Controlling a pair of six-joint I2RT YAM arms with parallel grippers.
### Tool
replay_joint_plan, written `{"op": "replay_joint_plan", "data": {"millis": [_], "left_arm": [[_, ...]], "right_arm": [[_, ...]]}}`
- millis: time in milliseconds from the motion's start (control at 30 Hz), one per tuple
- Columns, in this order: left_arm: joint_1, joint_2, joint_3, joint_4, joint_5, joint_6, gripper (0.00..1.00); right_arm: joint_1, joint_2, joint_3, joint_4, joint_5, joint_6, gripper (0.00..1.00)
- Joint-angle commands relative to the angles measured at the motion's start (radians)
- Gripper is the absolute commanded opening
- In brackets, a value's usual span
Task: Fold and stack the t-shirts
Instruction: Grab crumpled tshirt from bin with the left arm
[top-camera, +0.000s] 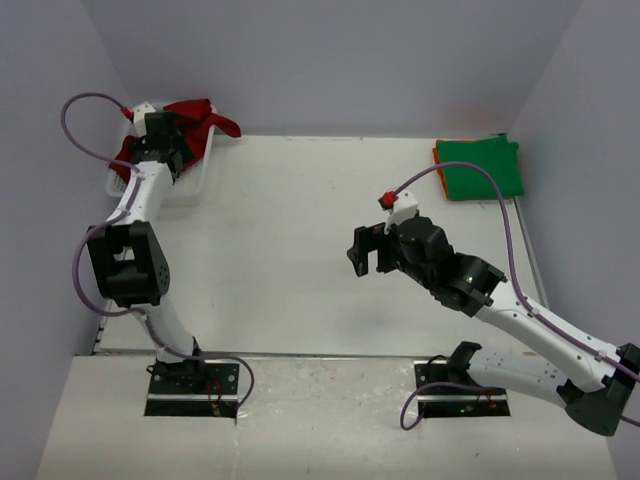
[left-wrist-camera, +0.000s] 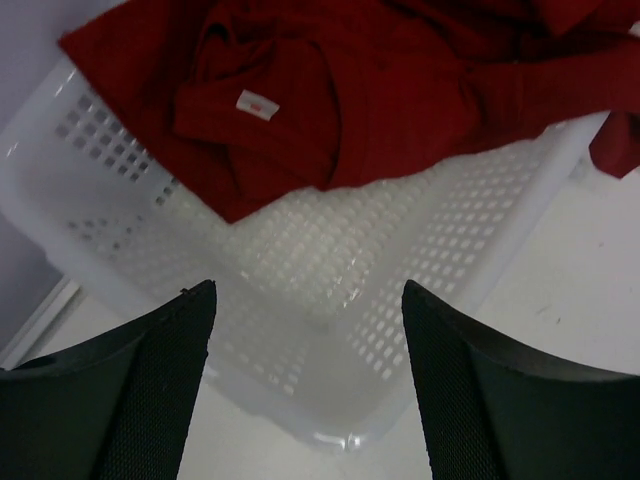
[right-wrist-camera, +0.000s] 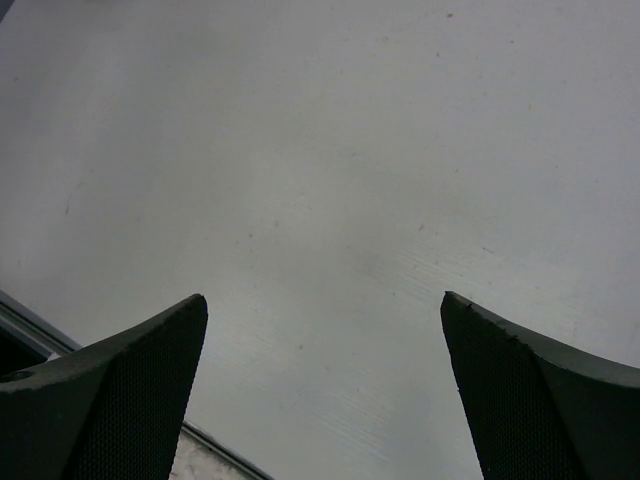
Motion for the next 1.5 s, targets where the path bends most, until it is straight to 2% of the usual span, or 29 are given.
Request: {"op": "replay_joint_plan", "data": {"millis": [0, 300, 433, 667, 1233, 1400, 1467], "left_arm": [[0.039, 0.110, 0.182, 0.079, 0.113, 0.074, 0.75], [0.054, 0.414, 0.374, 0.237, 0.272, 0.171, 0.73], [0.059, 0.528, 0.473, 0.208, 0.263, 0.204, 0.73], [0.066, 0.617, 0.631, 0.161, 0.202, 0.284, 0.75], [0.097, 0.669, 0.609, 0.184, 0.145, 0.333, 0.79], [0.100, 0.709, 0.634, 0.176, 0.151, 0.330, 0.77], [0.102, 0.720, 0.643, 0.175, 0.159, 0.323, 0.72]], "right_arm": [[0.006, -0.011, -0.036, 0.011, -0.003, 0.021, 0.99], [0.007, -0.003, -0.105, 0.034, -0.062, 0.034, 0.99], [0.007, -0.032, -0.135, 0.036, -0.062, 0.034, 0.99], [0.007, -0.066, -0.147, 0.028, -0.069, 0.044, 0.99], [0.007, -0.149, -0.141, -0.007, -0.053, 0.053, 0.99], [0.009, -0.156, -0.144, -0.013, -0.059, 0.055, 0.99], [0.007, -0.161, -0.150, -0.009, -0.056, 0.054, 0.99]]}}
